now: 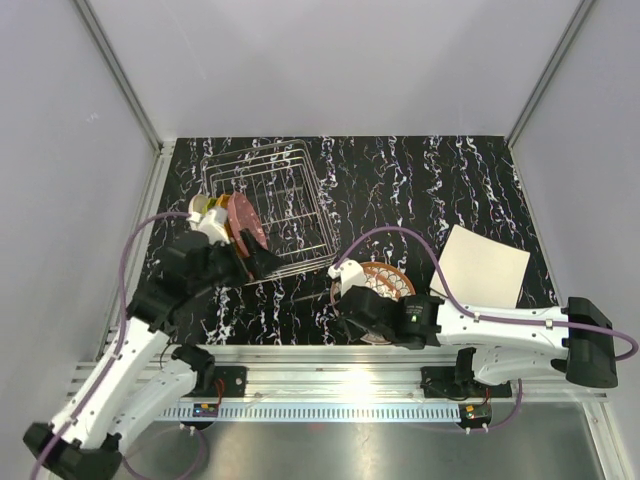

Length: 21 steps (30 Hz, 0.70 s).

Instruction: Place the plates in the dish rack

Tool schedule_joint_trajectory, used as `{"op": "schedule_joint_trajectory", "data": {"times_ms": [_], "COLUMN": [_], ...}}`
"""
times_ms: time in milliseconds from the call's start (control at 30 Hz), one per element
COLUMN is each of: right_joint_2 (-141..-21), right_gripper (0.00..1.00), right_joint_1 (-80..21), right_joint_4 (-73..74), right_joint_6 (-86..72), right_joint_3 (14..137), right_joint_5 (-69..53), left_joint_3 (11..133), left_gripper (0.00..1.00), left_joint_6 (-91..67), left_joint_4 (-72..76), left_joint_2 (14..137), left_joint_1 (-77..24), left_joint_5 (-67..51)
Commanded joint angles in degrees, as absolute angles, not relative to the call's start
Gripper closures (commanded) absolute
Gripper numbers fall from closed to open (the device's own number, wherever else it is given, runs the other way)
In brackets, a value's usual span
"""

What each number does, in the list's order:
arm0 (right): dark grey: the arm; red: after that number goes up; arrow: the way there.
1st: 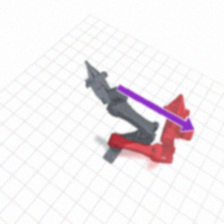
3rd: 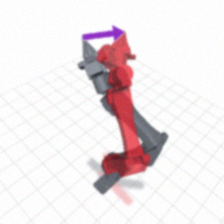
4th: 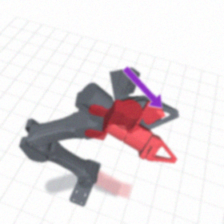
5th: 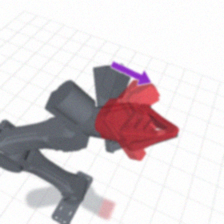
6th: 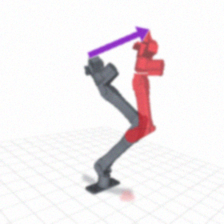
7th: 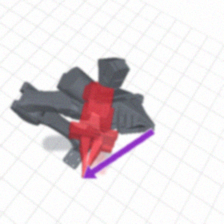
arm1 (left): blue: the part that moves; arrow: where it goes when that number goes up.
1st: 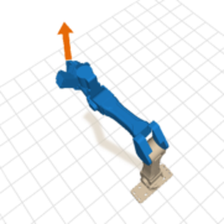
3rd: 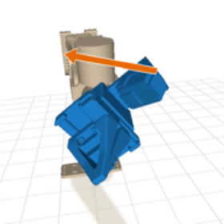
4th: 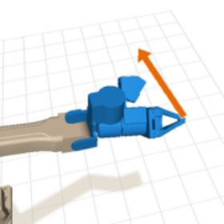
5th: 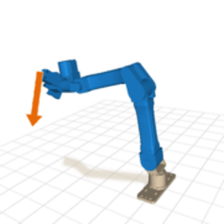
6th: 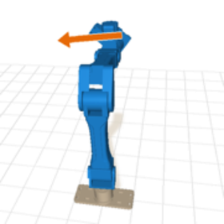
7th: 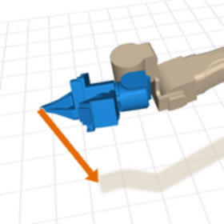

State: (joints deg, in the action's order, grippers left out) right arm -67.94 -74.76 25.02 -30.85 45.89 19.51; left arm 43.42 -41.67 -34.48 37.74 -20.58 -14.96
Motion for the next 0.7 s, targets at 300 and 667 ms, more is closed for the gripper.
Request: {"op": "schedule_joint_trajectory", "data": {"times_ms": [300,667], "right_joint_2": [-65.57,-63.20], "right_gripper": [1.00,1.00], "right_joint_1": [-76.73,-77.08], "right_joint_4": [19.16,18.72], "right_joint_6": [-33.31,-33.57], "right_joint_3": [44.74,43.07], "right_joint_5": [18.28,18.89], "left_joint_3": [45.35,47.37], "left_gripper": [0.01,0.01], "left_joint_6": [-48.78,-52.91], "left_joint_4": [-18.99,-13.28], "left_joint_2": [58.09,69.07], "left_joint_1": [-43.94,-50.89], "left_joint_5": [-4.40,-0.36]}}
